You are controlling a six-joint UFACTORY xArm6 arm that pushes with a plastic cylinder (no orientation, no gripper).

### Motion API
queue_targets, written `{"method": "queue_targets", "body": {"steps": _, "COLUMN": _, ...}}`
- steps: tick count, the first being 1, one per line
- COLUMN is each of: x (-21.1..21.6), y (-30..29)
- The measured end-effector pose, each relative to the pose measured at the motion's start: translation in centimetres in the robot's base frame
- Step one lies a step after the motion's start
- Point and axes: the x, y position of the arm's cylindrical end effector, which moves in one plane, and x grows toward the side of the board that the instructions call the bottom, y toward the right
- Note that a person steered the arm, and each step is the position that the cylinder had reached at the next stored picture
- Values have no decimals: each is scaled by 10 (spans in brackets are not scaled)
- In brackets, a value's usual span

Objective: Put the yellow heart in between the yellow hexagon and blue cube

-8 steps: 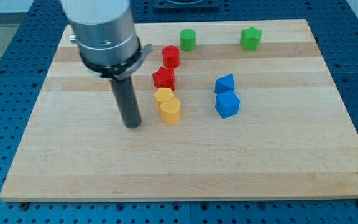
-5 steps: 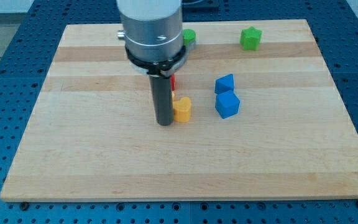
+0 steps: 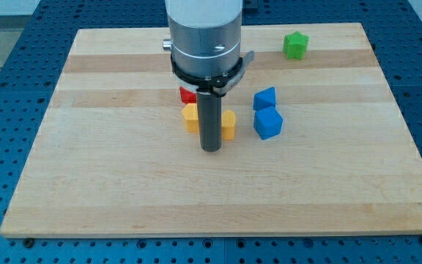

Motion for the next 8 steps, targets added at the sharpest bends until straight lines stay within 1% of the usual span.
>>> {"method": "queue_targets", "body": {"steps": 2, "x": 51, "y": -7}}
{"method": "queue_targets", "body": {"steps": 3, "x": 78, "y": -64}}
{"method": "queue_targets", "body": {"steps": 4, "x": 122, "y": -118}}
{"method": "queue_targets", "body": {"steps": 8, "x": 124, "y": -122}}
